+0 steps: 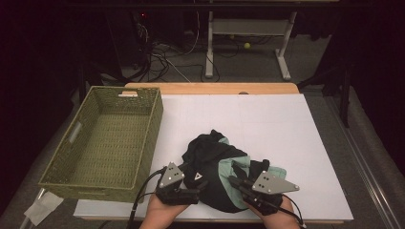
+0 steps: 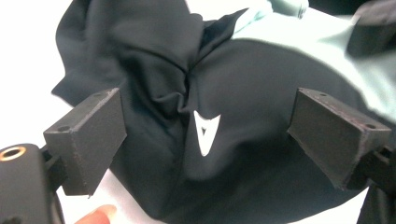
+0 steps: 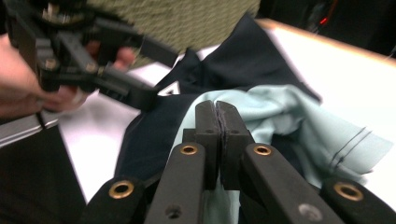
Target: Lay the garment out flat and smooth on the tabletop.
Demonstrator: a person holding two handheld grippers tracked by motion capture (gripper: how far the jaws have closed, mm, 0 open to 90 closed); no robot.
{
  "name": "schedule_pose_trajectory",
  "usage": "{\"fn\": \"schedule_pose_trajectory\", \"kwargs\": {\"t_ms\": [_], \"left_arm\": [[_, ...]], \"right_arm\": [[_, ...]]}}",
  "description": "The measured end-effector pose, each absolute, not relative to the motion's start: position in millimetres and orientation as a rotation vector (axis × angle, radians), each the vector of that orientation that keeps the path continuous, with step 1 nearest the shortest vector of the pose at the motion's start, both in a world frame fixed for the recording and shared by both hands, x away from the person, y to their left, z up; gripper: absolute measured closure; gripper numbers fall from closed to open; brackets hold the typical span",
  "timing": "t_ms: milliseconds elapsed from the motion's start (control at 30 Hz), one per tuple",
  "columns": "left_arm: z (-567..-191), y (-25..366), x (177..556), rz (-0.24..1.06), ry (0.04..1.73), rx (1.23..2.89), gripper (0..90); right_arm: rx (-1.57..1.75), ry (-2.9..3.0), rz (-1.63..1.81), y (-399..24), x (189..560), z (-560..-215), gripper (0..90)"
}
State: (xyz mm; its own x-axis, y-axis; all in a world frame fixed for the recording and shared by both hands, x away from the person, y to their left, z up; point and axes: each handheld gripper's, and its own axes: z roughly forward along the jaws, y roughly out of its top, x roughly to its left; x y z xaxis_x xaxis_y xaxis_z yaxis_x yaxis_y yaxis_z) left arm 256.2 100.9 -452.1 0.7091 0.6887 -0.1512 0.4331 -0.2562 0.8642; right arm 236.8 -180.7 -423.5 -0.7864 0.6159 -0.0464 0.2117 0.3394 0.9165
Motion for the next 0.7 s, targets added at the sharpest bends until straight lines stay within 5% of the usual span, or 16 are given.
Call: {"fn": "schedule_pose_trajectory", "kwargs": {"t_ms": [700], "left_arm": [[-458.1, 92.9, 263.7, 0.27, 0.847, 1.936, 9.8]], "right_arm": [[1.198, 1.717, 1.26, -331.4, 261.6, -412.4, 89.2]]}}
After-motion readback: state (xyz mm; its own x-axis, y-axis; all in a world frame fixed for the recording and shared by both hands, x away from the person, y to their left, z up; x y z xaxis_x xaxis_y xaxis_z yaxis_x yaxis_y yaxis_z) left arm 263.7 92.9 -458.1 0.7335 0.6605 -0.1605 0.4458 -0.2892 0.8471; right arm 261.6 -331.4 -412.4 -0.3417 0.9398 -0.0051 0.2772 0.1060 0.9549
